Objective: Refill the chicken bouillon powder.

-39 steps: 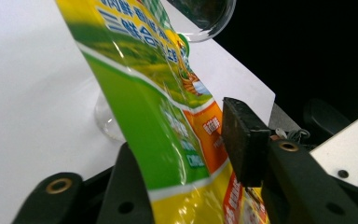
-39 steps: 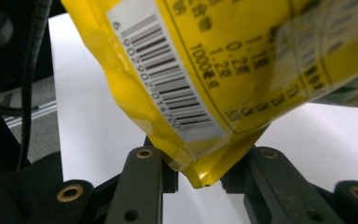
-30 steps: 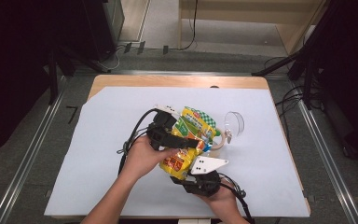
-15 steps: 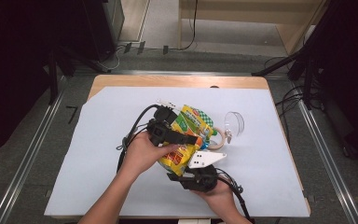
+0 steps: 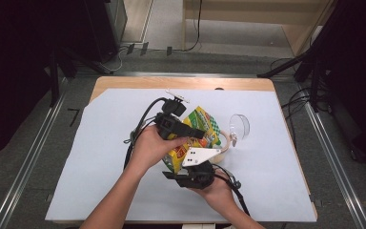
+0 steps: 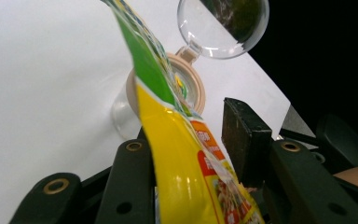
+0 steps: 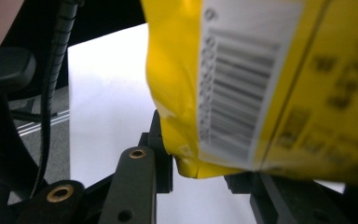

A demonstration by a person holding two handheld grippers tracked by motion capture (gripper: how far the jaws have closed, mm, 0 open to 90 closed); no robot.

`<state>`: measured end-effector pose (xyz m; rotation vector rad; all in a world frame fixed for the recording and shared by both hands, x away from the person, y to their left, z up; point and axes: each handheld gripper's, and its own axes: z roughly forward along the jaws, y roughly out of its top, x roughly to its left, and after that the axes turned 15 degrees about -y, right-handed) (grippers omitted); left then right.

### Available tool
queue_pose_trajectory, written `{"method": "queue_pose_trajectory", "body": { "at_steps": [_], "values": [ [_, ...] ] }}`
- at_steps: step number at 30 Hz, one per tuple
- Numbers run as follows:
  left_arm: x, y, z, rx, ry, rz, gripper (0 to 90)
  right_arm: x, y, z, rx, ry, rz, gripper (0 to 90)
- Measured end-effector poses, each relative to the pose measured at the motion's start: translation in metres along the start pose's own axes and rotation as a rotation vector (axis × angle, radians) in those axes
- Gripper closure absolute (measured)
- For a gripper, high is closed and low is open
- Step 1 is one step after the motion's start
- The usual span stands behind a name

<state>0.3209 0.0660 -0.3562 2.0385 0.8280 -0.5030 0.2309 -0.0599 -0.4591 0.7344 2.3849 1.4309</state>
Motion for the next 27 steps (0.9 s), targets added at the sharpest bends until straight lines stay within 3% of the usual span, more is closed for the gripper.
{"method": "queue_pose_trajectory", "body": {
  "at_steps": [3,8,10,13,14,18,25,27],
  "values": [
    [-0.002,0.000,0.000,-0.013,-0.007,0.008,66.1,0.000,0.000,0.003,-0.027,-0.001,0.019,67.2],
    [-0.007,0.000,-0.001,-0.033,0.001,0.060,69.7,-0.003,0.000,0.005,-0.030,-0.034,0.024,67.8],
    [-0.008,-0.001,-0.002,-0.043,-0.010,0.060,69.9,-0.003,0.001,0.004,-0.037,-0.030,0.033,68.1],
    [-0.010,-0.001,-0.004,-0.047,0.008,0.074,69.9,-0.003,0.003,0.004,-0.037,-0.018,0.054,68.2],
    [-0.007,-0.001,-0.004,-0.034,0.024,0.073,69.9,-0.002,0.005,0.004,-0.024,-0.013,0.071,68.2],
    [0.001,0.002,-0.005,-0.034,-0.002,0.039,69.8,0.001,0.009,0.006,-0.001,-0.014,0.071,67.7],
    [0.013,0.017,-0.008,-0.007,-0.054,-0.030,71.4,-0.005,0.017,0.003,0.010,-0.014,0.026,65.6],
    [0.010,0.019,-0.010,-0.018,-0.038,-0.017,73.8,-0.006,0.019,0.003,-0.002,-0.025,0.004,65.5]
  ]
}}
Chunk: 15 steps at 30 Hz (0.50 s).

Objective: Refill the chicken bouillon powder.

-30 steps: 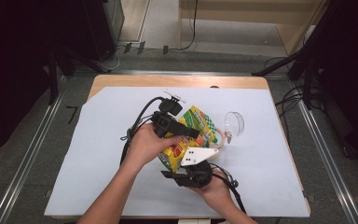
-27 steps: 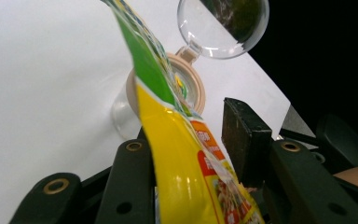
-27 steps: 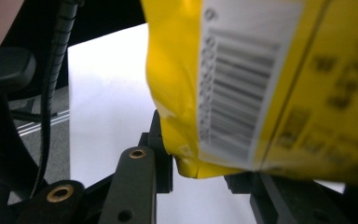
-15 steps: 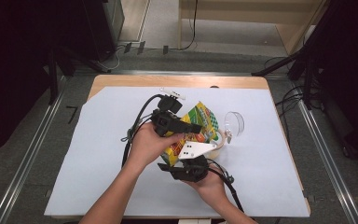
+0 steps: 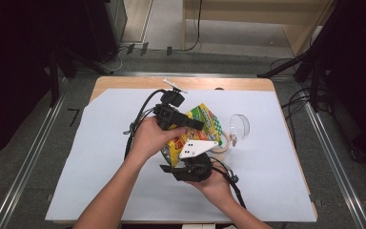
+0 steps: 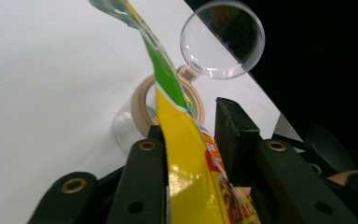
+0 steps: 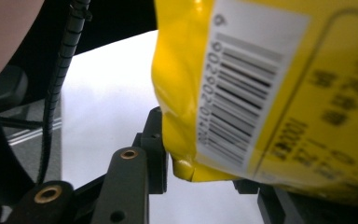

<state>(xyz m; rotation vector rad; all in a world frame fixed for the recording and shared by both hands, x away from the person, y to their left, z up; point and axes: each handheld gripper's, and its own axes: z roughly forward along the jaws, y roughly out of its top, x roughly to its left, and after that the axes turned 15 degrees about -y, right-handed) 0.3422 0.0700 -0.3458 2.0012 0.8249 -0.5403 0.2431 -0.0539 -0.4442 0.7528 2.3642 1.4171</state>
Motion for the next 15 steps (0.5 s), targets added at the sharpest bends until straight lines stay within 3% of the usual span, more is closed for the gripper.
{"method": "queue_pose_trajectory", "body": {
  "at_steps": [4,13,15],
  "values": [
    [-0.007,-0.002,-0.001,-0.014,0.032,0.038,74.3,-0.001,0.000,0.003,-0.024,-0.022,-0.012,66.8],
    [-0.012,-0.007,0.003,-0.016,0.000,0.074,72.8,0.004,-0.006,0.006,-0.016,-0.006,0.036,69.5],
    [-0.014,-0.009,0.000,-0.034,-0.028,0.087,71.8,0.004,-0.006,0.005,-0.027,-0.003,0.045,69.7]
  ]
}}
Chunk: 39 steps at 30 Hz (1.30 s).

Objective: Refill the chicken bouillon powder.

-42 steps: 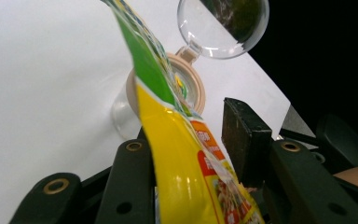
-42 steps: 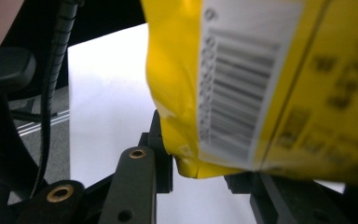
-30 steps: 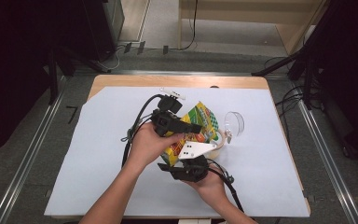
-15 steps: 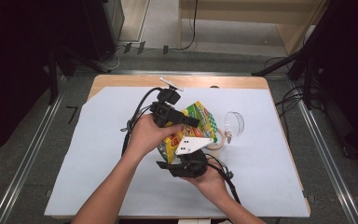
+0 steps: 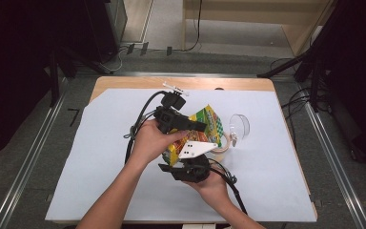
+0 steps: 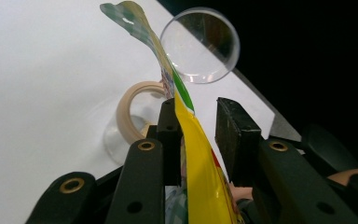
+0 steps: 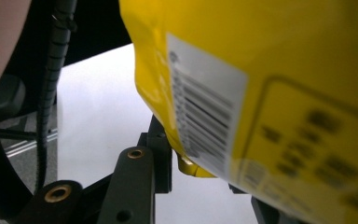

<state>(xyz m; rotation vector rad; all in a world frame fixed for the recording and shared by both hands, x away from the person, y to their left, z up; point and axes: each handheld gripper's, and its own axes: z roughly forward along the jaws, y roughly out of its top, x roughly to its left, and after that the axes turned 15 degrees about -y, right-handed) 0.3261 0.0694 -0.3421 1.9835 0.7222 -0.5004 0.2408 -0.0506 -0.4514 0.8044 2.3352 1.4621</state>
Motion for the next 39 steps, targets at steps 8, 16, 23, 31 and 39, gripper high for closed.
{"method": "queue_pose_trajectory", "body": {
  "at_steps": [8,16,23,31,39],
  "values": [
    [-0.009,-0.003,-0.009,-0.011,0.045,0.036,69.7,0.002,0.004,-0.004,-0.013,0.015,0.015,70.2],
    [-0.009,-0.004,-0.011,0.003,0.114,0.048,75.2,-0.002,0.003,-0.002,0.000,0.018,0.035,70.9],
    [-0.004,0.001,-0.007,0.016,0.123,0.039,78.2,-0.002,0.005,0.002,0.005,0.013,0.018,70.0],
    [0.000,0.006,-0.001,-0.007,0.115,0.030,78.4,-0.007,0.006,0.004,0.008,0.021,0.037,67.4],
    [0.004,0.009,0.002,-0.040,0.069,-0.004,77.9,-0.005,0.006,0.001,0.012,-0.021,-0.015,70.8]
  ]
}}
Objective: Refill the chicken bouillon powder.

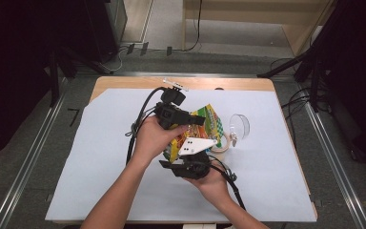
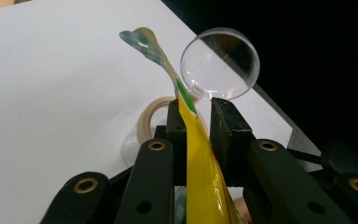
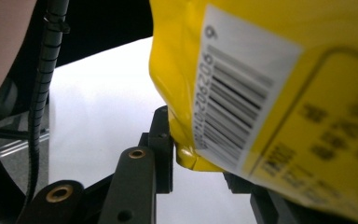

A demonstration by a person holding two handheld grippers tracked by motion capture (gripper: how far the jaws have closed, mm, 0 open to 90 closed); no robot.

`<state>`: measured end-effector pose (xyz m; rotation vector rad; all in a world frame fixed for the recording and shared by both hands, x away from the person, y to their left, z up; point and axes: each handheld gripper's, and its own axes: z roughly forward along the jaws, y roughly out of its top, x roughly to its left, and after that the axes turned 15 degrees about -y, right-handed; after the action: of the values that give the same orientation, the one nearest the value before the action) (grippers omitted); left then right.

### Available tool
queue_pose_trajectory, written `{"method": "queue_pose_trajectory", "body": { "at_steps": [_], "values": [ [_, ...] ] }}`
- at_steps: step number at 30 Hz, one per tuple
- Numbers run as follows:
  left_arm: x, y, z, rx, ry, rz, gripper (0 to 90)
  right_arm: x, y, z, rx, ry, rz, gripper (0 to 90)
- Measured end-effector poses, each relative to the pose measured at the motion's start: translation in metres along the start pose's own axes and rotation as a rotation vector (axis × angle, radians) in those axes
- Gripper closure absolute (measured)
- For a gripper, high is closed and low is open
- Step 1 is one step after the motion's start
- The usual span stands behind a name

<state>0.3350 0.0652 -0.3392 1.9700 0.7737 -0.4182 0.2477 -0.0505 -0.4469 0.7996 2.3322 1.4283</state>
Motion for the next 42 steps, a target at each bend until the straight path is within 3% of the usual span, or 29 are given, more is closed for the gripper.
{"method": "queue_pose_trajectory", "body": {
  "at_steps": [7,11,15,21,28,32,42],
  "values": [
    [0.001,0.003,0.002,0.010,-0.011,-0.016,76.5,-0.002,0.001,-0.002,0.003,0.009,0.028,71.3],
    [0.001,0.008,-0.001,0.057,-0.002,-0.024,77.3,0.000,0.005,-0.001,0.002,0.016,0.029,71.3],
    [0.004,0.010,-0.003,0.073,-0.013,-0.024,78.2,0.001,0.009,0.001,0.001,0.017,0.029,71.7],
    [0.003,0.010,-0.004,0.057,-0.011,0.002,77.9,0.003,0.012,0.004,0.020,-0.025,0.004,72.7],
    [0.006,0.010,-0.005,0.055,-0.023,0.009,77.7,0.005,0.013,0.006,0.023,-0.044,0.036,72.7],
    [0.008,0.010,-0.006,0.053,-0.026,0.015,77.6,0.005,0.016,0.008,0.051,-0.052,0.054,72.7],
    [0.003,0.010,-0.004,0.044,-0.034,0.039,77.8,0.005,0.014,0.007,0.031,-0.063,0.085,72.7]
  ]
}}
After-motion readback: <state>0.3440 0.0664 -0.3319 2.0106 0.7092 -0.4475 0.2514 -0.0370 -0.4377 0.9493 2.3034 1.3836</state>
